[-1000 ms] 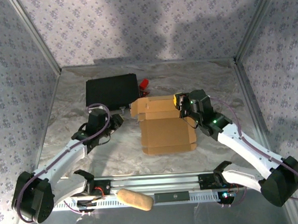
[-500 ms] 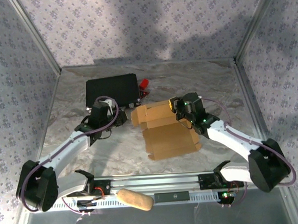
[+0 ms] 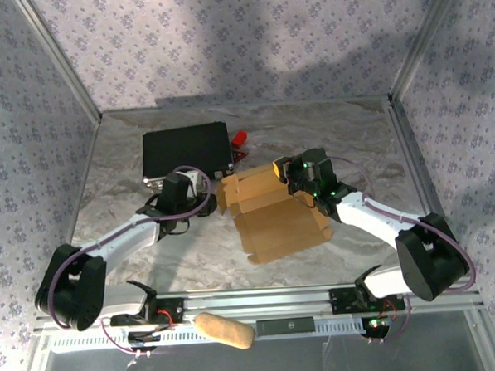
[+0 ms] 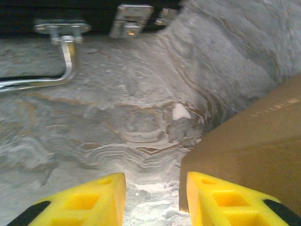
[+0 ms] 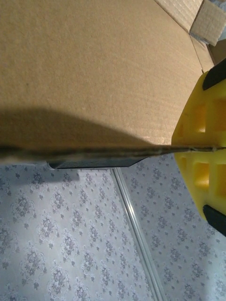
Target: Fold the paper box
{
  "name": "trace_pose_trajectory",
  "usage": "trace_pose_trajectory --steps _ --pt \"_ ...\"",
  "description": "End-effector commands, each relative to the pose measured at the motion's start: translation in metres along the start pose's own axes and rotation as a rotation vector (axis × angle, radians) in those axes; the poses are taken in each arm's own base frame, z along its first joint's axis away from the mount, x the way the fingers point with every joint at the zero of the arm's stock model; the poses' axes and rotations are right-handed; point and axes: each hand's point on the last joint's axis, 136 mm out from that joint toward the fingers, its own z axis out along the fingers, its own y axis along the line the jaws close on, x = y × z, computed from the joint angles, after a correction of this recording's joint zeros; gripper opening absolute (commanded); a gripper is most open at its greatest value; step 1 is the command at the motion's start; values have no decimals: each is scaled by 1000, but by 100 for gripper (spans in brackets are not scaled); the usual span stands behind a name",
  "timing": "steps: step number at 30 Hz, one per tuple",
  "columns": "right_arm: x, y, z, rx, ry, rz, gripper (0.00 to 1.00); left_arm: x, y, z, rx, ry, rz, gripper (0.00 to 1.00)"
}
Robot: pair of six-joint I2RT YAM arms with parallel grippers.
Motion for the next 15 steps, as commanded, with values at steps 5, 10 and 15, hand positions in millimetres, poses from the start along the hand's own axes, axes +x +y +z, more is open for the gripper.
trace_pose_trajectory --steps 5,10,15 --pt "0 2 9 -34 43 -14 0 -9 -43 2 107 -91 186 42" --pt "0 -1 13 -37 48 1 0 -4 -51 13 106 -73 207 42" --pt "-1 -2 13 -33 47 3 0 -2 -63 12 106 -96 263 44"
